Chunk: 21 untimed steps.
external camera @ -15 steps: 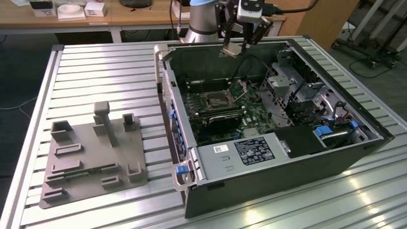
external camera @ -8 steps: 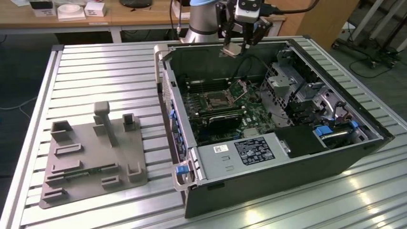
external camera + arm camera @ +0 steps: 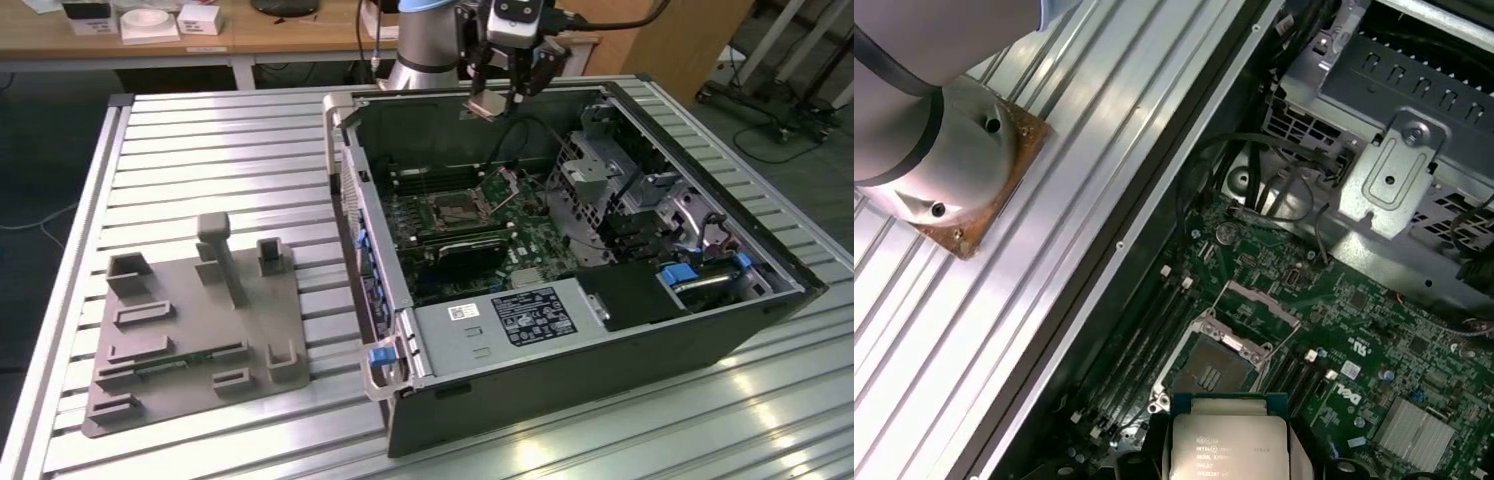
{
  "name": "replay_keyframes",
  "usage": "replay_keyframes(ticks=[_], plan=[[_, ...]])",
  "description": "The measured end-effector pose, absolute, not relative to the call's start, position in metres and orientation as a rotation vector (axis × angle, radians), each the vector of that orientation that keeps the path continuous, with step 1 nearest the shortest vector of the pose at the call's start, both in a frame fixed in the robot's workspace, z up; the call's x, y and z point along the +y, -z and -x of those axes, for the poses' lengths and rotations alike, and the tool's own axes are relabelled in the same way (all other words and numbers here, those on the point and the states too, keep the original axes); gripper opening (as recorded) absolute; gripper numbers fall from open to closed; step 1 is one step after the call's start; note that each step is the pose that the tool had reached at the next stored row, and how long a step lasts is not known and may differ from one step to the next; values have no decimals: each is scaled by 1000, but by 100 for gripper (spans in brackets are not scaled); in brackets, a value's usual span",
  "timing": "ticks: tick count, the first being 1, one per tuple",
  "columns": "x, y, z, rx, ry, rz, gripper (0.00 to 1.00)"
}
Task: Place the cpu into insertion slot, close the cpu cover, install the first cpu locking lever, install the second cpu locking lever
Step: 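Place the cpu into insertion slot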
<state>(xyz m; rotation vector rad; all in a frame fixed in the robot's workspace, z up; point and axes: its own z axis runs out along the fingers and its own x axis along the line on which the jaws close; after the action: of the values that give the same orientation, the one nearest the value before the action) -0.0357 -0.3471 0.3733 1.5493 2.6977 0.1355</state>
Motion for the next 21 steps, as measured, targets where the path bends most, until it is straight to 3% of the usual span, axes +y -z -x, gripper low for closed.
replay_keyframes(ticks=[21], plan=[[-347,-372,36,2557,-131,-1759,54]])
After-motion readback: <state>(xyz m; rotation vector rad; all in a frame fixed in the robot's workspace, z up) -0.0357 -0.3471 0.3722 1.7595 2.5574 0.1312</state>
